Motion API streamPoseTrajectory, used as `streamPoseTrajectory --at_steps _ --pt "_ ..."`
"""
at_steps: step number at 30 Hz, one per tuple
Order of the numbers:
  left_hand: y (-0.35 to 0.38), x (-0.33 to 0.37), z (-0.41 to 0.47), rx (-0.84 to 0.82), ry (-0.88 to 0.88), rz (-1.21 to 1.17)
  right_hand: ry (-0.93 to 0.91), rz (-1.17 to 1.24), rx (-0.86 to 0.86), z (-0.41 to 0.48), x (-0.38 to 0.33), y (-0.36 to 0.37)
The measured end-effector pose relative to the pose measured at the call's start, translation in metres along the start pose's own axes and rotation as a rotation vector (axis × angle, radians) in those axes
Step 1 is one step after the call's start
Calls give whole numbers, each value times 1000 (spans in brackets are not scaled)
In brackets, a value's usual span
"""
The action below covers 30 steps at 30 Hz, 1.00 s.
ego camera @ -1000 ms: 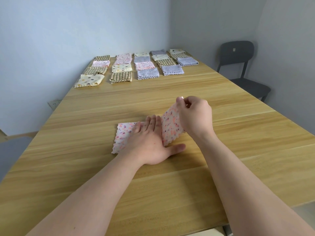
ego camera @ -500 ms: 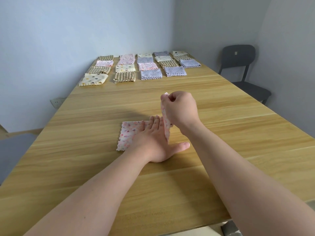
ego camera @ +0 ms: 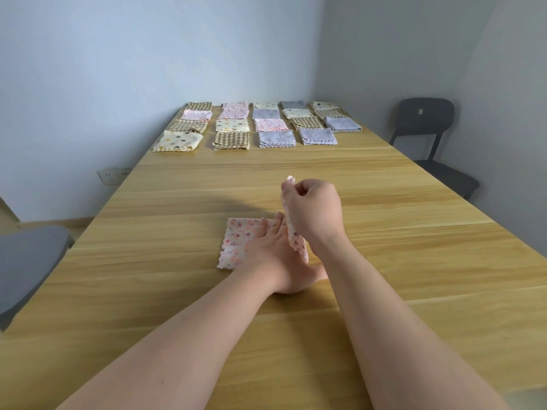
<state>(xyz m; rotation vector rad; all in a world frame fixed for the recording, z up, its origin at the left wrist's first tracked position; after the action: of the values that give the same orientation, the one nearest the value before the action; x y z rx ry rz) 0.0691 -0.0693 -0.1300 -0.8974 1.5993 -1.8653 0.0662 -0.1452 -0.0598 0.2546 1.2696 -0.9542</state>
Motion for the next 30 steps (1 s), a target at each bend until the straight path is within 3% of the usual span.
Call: streamPoseTrajectory --at_steps 9,16,22,25,30 --pt "-2 -2 0 -10 -30 8 70 -32 58 11 16 -30" --pt "-19 -34 -9 -38 -67 -19 38 -357 -21 33 39 -67" --pt "-29 -57 -8 156 -146 -197 5 -697 35 47 56 -106" --pt "-35 -67 -7 302 -182 -233 -17 -749 60 49 53 -112" --pt "-39 -87 -5 406 -300 -312 -247 -786 91 31 11 -83"
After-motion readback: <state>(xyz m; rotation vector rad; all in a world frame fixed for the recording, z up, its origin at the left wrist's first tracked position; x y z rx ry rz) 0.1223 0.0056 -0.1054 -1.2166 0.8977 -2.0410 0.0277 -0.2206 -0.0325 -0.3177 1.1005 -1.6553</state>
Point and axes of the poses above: each hand's wrist, its own z-axis towards the middle knuckle, its own y-axis out of the palm, x = y × z, the point moved 7 cm from there along z, towards the middle knuckle, and after that the axes turned 9 degrees about x, right-handed, at the moved point
